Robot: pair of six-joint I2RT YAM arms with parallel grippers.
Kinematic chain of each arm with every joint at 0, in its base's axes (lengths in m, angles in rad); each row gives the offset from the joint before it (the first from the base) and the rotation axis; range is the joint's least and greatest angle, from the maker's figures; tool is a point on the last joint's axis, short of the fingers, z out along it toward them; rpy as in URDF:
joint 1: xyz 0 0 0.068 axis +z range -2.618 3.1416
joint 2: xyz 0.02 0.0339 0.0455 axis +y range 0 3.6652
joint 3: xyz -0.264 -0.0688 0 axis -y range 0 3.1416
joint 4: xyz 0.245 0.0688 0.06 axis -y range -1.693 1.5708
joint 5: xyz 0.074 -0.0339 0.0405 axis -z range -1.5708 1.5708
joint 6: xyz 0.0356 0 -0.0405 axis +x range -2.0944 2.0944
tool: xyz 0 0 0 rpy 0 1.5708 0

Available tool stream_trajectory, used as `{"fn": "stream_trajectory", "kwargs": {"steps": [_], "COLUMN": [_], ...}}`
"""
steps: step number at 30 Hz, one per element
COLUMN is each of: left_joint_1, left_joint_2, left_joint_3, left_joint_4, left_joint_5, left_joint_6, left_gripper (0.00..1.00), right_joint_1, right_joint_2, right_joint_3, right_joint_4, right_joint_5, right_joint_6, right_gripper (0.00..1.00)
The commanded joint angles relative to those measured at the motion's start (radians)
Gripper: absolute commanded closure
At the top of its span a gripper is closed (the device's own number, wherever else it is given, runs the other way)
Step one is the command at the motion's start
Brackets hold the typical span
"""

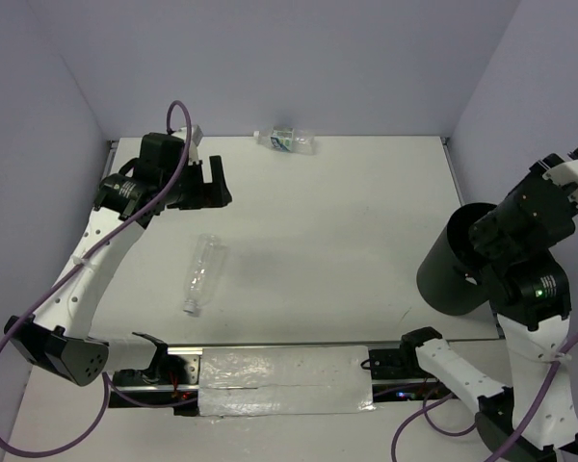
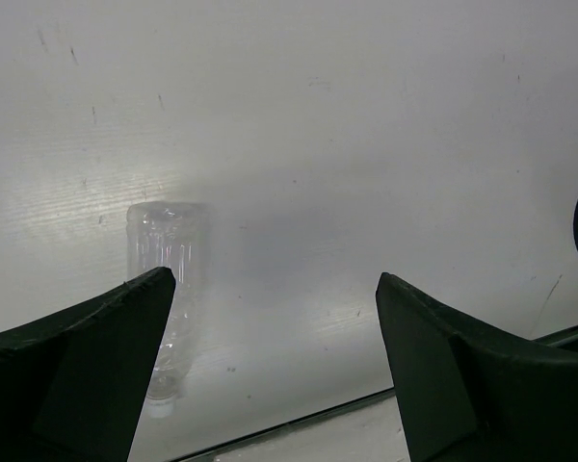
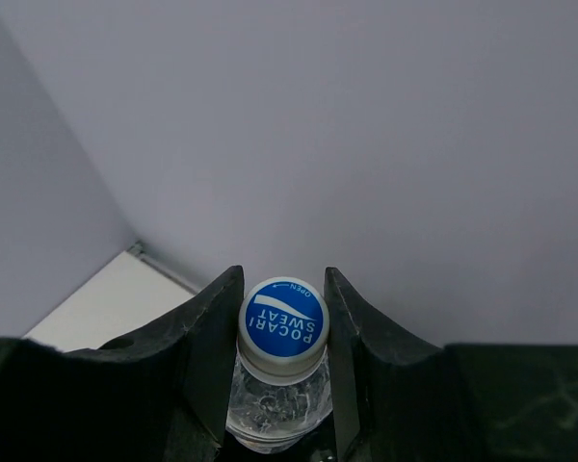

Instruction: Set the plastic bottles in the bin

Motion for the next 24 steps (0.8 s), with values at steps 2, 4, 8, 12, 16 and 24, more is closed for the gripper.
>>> {"fn": "stream_trajectory", "kwargs": {"steps": [2,4,8,12,16,24], "left_joint_1": [0.005,0.005,0.005,0.005,0.005,0.005], "left_joint_2": [-0.001,-0.004,-0.01,-0.016,-0.027,-0.021], "left_joint_3": [0.002,-0.008,-0.014,-0.033,-0.06,-0.088], "left_joint_4": [0.014,0.026,0.032,0.034,0.047,0.046], "left_joint_5": [-0.012,-0.012,-0.012,-0.012,-0.051,-0.094], "left_joint_6": [0.015,0.012,0.014,0.017,0.006,0.0], "left_gripper": [0.01,0.0,0.01,0.01,0.01,0.01], "right_joint_1": [-0.028,-0.04,-0.089,-0.111,-0.114,-0.115], "right_joint_2": [-0.012,-0.018,-0.044,-0.045,-0.027,0.004], "right_joint_3": [-0.088,-0.117,-0.189,-0.252,-0.313,-0.301], "right_joint_4": [0.133,0.036,-0.078,-0.142,-0.161,-0.188], "right_joint_5": [0.074,0.057,-0.031,-0.1,-0.152,-0.153], "right_joint_6": [-0.117,-0.025,0.147,0.273,0.342,0.338], "right_gripper": [0.98,0.98,0.98,0.99,0.87,0.0]}}
